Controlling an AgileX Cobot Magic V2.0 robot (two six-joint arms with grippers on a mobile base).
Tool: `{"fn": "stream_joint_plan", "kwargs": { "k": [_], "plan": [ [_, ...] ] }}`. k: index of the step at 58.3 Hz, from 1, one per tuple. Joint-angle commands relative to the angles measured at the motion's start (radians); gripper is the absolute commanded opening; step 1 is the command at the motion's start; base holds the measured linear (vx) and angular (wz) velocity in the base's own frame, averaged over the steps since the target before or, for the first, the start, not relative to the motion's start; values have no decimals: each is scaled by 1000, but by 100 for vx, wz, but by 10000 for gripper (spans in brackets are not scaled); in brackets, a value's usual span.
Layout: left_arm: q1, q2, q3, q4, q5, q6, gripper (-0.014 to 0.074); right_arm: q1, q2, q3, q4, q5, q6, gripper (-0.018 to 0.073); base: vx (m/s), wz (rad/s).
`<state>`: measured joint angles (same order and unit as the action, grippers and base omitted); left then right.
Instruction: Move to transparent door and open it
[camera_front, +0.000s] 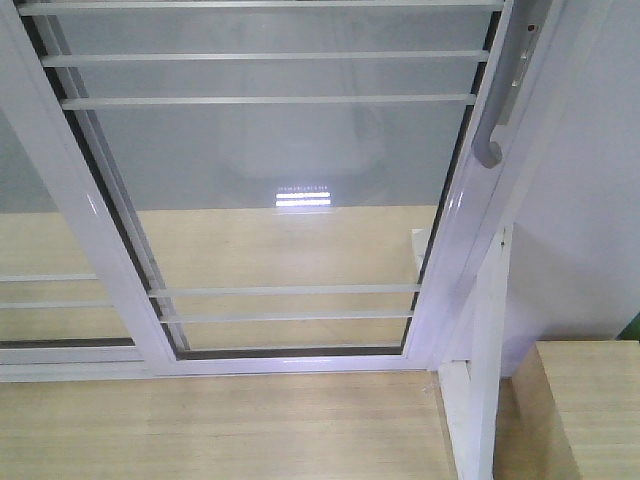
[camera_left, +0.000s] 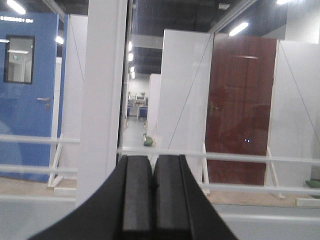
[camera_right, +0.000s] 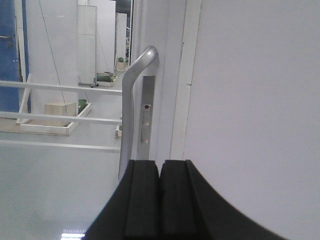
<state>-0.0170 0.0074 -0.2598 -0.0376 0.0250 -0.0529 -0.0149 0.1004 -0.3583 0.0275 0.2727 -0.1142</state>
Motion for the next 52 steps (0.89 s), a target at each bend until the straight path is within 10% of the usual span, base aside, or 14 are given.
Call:
{"fn": "stream_joint_plan", "kwargs": {
  "k": [1, 32, 52],
  "plan": [
    [-5, 85, -104, 2, -36, 2, -6, -3, 102, -88, -4, -89, -9, -4, 0, 0],
    [-5, 679, -295, 71, -67, 98, -4, -3, 681, -205, -3, -360, -38, 21, 0, 0],
    [-5, 856, -295, 21, -71, 25, 74, -3, 873, -205, 0, -376, -39, 285, 0, 0]
  ]
}}
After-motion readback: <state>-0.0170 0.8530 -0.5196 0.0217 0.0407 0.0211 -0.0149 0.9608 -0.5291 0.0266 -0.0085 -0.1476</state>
